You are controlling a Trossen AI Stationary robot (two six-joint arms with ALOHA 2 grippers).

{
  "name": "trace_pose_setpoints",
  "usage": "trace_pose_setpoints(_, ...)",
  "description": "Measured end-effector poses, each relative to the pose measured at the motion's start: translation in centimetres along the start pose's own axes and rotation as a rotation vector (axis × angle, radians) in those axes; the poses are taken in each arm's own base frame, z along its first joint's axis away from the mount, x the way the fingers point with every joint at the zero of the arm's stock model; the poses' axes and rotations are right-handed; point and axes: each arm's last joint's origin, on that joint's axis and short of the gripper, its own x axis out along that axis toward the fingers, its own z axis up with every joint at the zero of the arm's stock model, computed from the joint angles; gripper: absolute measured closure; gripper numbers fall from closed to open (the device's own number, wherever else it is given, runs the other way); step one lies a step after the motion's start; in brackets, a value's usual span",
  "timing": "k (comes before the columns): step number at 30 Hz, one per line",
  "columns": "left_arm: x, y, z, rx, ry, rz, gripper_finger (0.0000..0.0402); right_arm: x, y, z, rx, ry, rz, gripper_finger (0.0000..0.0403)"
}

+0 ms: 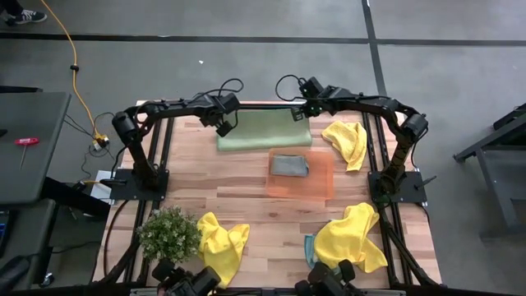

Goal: Fold microfiber towels
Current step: Fold the green microfiber towel

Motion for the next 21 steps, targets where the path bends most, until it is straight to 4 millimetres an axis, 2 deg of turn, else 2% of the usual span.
trace_pose_setpoints(3, 0.3, 0.4, -0.1, -0.009, 0.02, -0.025, 0.0374, 0.0, -0.3, 0.1, 0.005, 0.005, -0.005, 0.0375)
trace_pose_setpoints(13, 0.4, 0.5, -0.1, 0.034, 0.022, -0.031, 0.0287, 0.0, -0.9, 0.6, 0.011, -0.014, 0.013, 0.0223)
trace_pose_setpoints(17, 0.1, 0.8, -0.2, 0.044, 0.027, -0.035, 0.0261, -0.7, -1.2, 1.0, -0.031, -0.016, 0.026, 0.0197)
trace_pose_setpoints(21, -1.1, 1.4, -0.3, -0.023, -0.004, -0.101, 0.0247, -2.4, -1.4, 1.0, -0.131, -0.009, 0.047, 0.0192)
